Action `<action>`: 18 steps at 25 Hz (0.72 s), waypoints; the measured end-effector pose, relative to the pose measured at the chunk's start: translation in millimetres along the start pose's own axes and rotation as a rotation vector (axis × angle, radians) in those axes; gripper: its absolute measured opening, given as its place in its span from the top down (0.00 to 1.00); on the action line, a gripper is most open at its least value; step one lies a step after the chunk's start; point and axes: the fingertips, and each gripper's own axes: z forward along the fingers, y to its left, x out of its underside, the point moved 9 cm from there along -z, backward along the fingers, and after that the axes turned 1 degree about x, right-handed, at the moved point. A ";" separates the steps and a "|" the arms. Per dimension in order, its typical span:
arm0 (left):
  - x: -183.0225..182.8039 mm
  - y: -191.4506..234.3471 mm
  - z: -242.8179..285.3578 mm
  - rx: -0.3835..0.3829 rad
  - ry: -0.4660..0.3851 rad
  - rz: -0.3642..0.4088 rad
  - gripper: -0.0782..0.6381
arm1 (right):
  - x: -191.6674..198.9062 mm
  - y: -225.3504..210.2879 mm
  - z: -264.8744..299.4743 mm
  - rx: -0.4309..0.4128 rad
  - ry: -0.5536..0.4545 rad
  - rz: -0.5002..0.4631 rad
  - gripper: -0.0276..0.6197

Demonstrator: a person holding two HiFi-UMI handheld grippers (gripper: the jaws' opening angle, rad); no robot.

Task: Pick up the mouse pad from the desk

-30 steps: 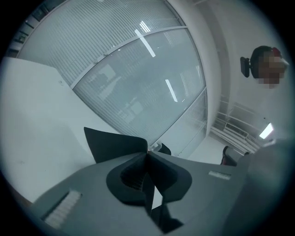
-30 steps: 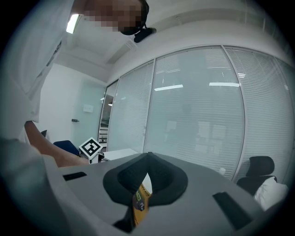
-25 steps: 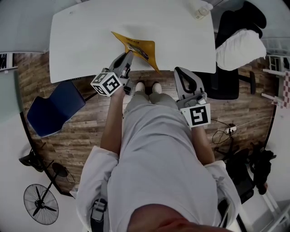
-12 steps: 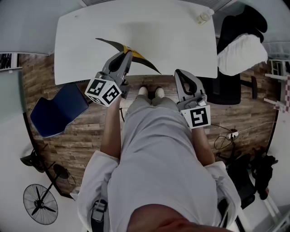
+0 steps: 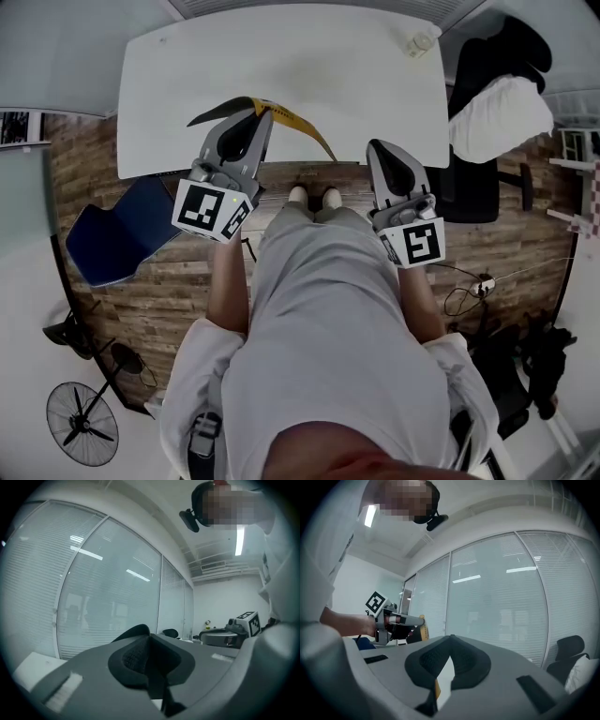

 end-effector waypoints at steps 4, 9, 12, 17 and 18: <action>-21.8 -11.2 -1.4 -0.011 0.001 0.097 0.88 | -14.7 -5.7 1.7 0.007 -0.036 -0.003 0.96; -44.3 -22.2 1.3 -0.057 -0.056 0.167 0.88 | -20.8 -19.8 4.9 0.024 -0.061 -0.011 0.96; -53.6 -27.2 0.6 -0.092 -0.095 0.189 0.88 | -26.1 -27.2 7.3 0.027 -0.081 -0.007 0.96; -62.6 -35.4 0.5 -0.122 -0.106 0.210 0.88 | -38.8 -40.8 14.7 0.024 -0.095 -0.036 0.96; -63.0 -35.9 1.4 -0.126 -0.105 0.206 0.88 | -40.0 -43.2 16.1 0.024 -0.091 -0.041 0.96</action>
